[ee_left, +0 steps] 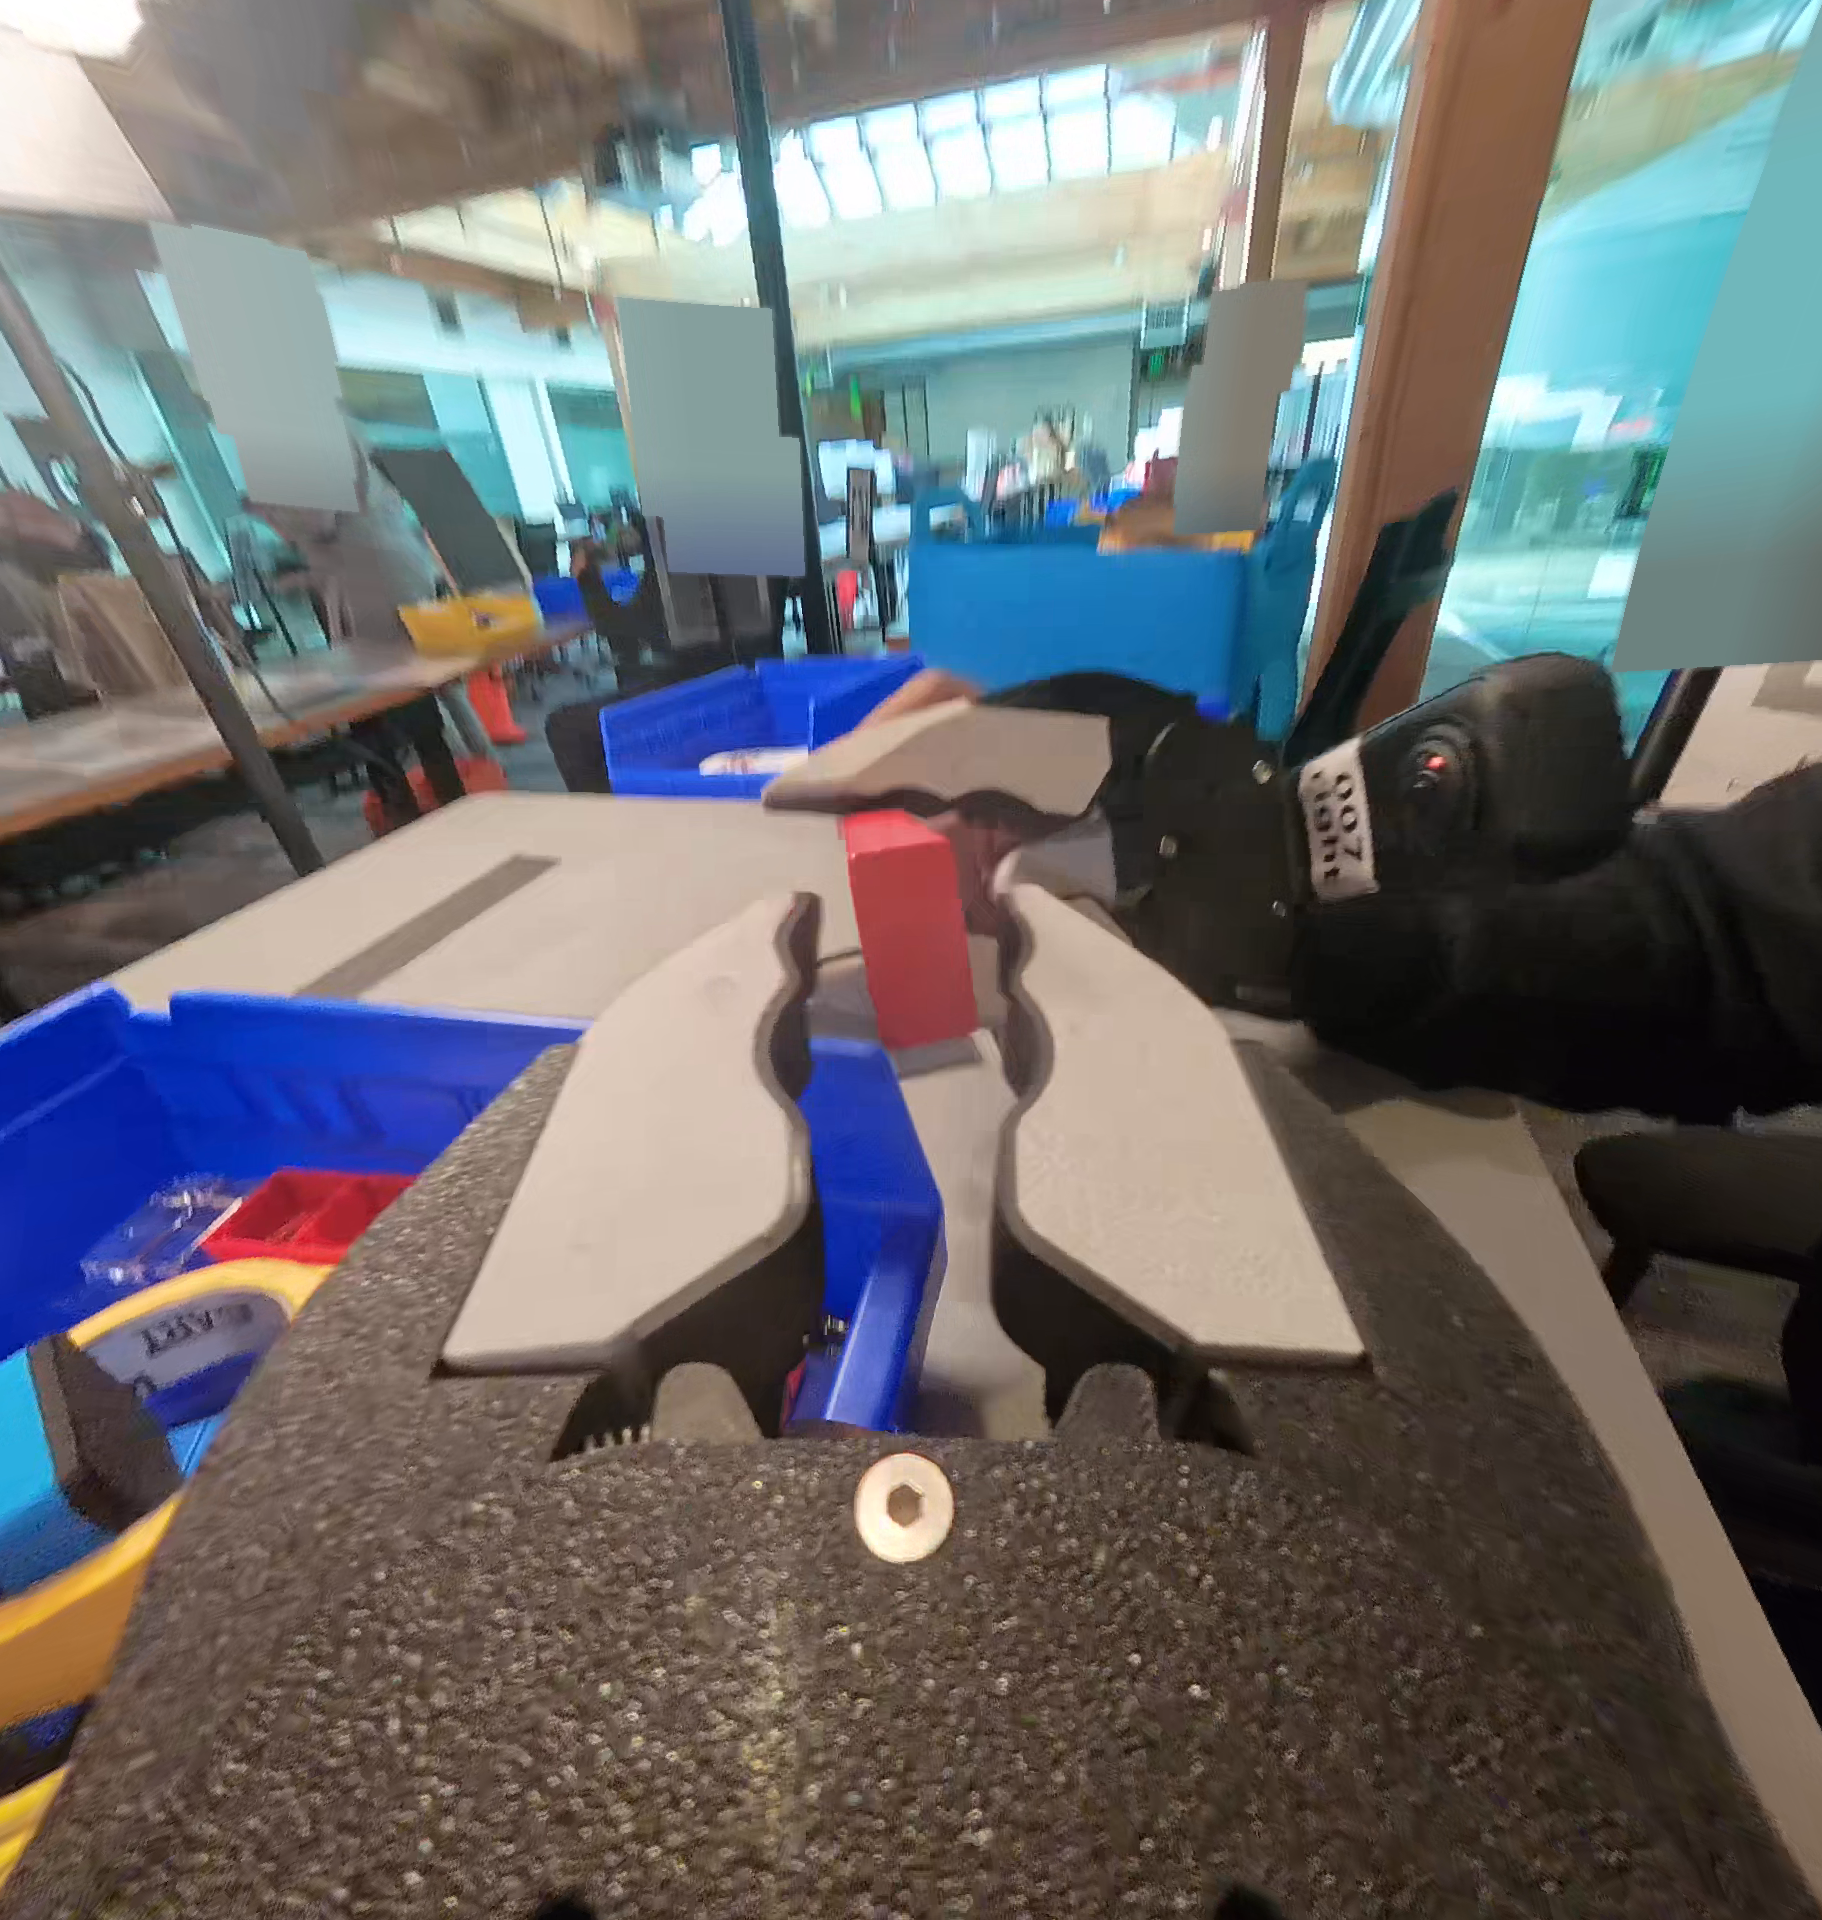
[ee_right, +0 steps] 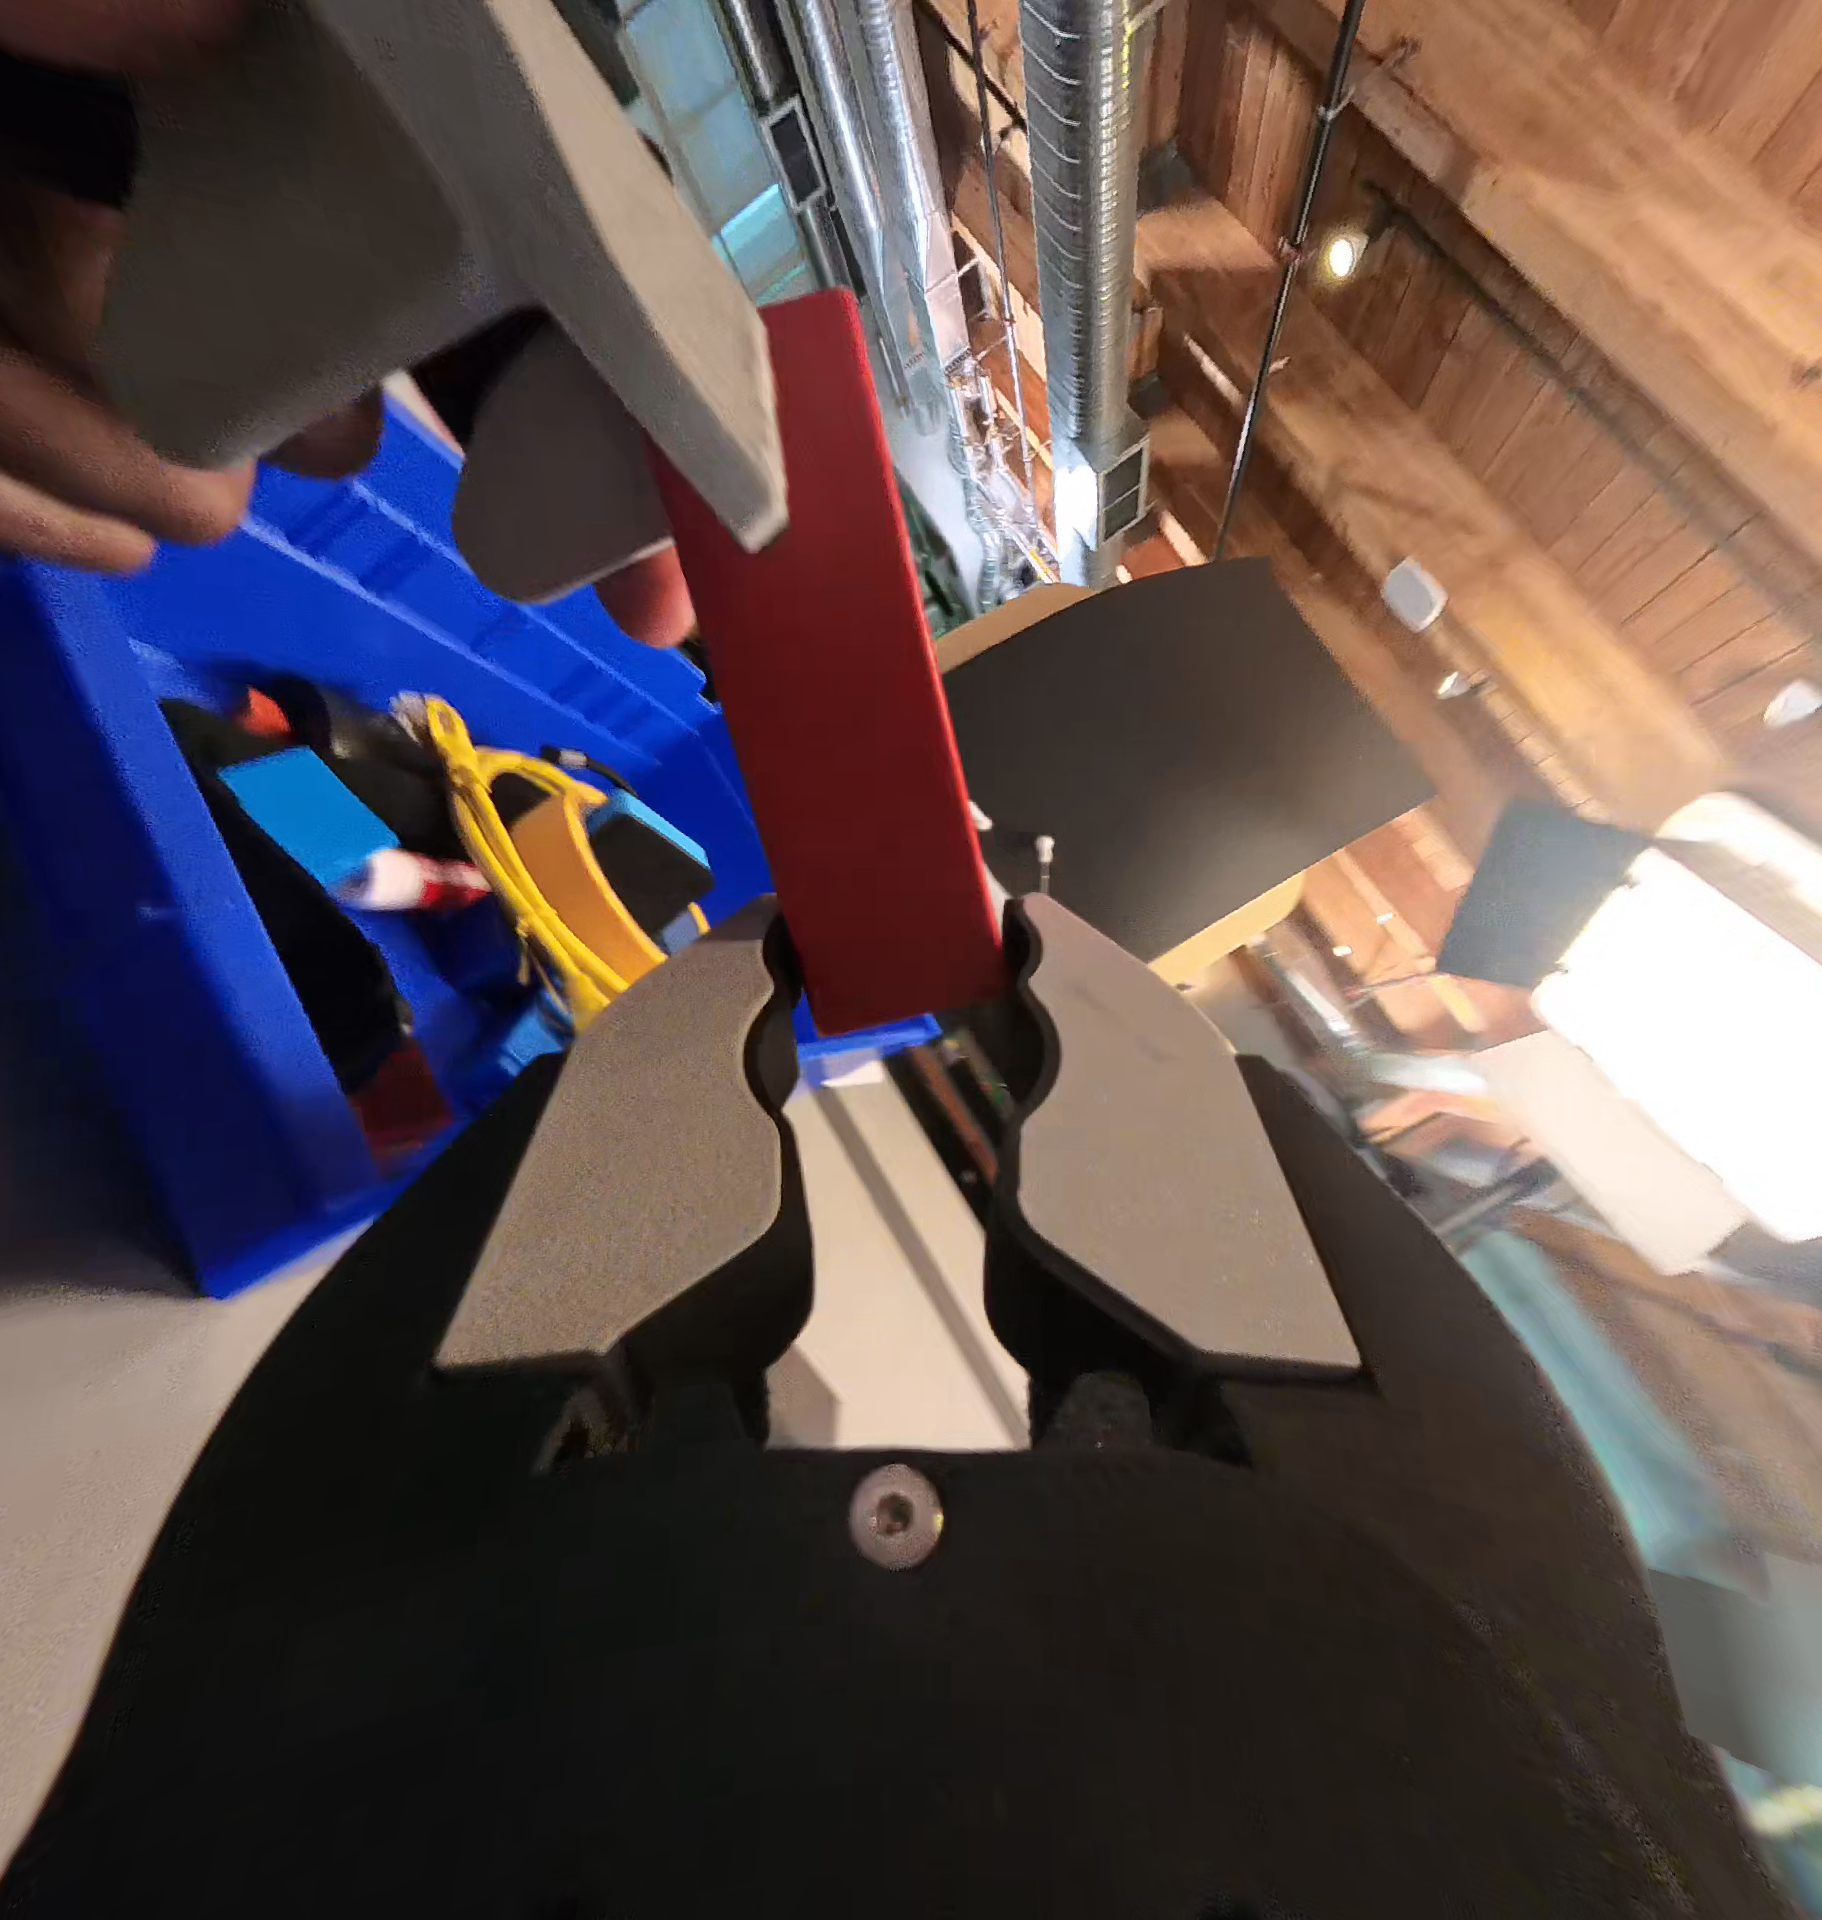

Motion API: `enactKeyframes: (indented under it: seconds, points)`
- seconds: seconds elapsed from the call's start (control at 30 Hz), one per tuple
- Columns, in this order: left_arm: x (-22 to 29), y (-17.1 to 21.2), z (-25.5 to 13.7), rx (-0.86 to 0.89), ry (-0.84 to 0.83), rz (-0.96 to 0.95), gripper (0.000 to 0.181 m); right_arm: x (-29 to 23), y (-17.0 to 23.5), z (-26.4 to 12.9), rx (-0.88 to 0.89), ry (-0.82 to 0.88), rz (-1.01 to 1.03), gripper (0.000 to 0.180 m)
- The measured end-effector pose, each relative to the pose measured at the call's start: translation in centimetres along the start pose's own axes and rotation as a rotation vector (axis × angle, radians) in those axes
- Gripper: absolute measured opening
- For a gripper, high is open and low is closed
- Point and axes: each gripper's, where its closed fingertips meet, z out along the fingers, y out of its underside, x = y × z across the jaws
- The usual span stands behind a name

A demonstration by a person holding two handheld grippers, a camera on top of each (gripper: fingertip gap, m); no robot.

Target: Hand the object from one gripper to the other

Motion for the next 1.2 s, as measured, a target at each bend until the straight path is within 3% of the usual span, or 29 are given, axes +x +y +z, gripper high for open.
enactKeyframes:
  seconds: [0.1, 0.33, 0.47, 0.57, 0.63, 0.7, 0.8, 0.97, 1.1, 1.2]
  points:
    - [-0.1, -2.1, -0.7, 0.128, 0.005, -0.033, 0.056, -0.1, -0.3, 0.1, 0.035, -0.086, 0.283, 0.036]
    - [0.5, -4.2, -1.9, 0.284, 0.110, -0.125, 0.062, -3.1, -3.9, -1.2, 0.217, -0.524, 0.862, 0.036]
    - [1.5, -3.5, -1.4, 0.250, 0.138, -0.071, 0.060, -4.7, -4.5, -1.7, 0.206, -0.656, 0.931, 0.036]
    - [2.3, -2.8, -0.9, 0.215, 0.154, -0.035, 0.051, -5.4, -4.6, -1.8, 0.190, -0.684, 0.911, 0.036]
    - [2.6, -2.5, -0.7, 0.201, 0.152, 0.001, 0.036, -5.8, -4.5, -1.8, 0.176, -0.689, 0.893, 0.036]
    - [2.7, -2.4, -0.7, 0.192, 0.124, 0.084, 0.036, -5.7, -4.4, -1.6, 0.169, -0.663, 0.869, 0.036]
    - [2.2, -2.7, -0.8, 0.181, 0.011, 0.231, 0.035, -4.7, -3.5, -1.0, 0.140, -0.536, 0.763, 0.037]
    - [-0.5, -4.4, -2.1, 0.188, -0.359, 0.573, 0.035, -2.8, -2.6, -0.7, 0.094, -0.442, 0.763, 0.037]
    - [-2.8, -3.0, -2.1, 0.010, -0.600, 0.809, 0.035, -2.0, -2.8, -0.7, 0.068, -0.432, 0.834, 0.038]
    - [-3.1, -1.2, -1.2, -0.137, -0.667, 1.025, 0.036, -1.5, -3.9, -1.0, 0.102, -0.454, 0.909, 0.041]
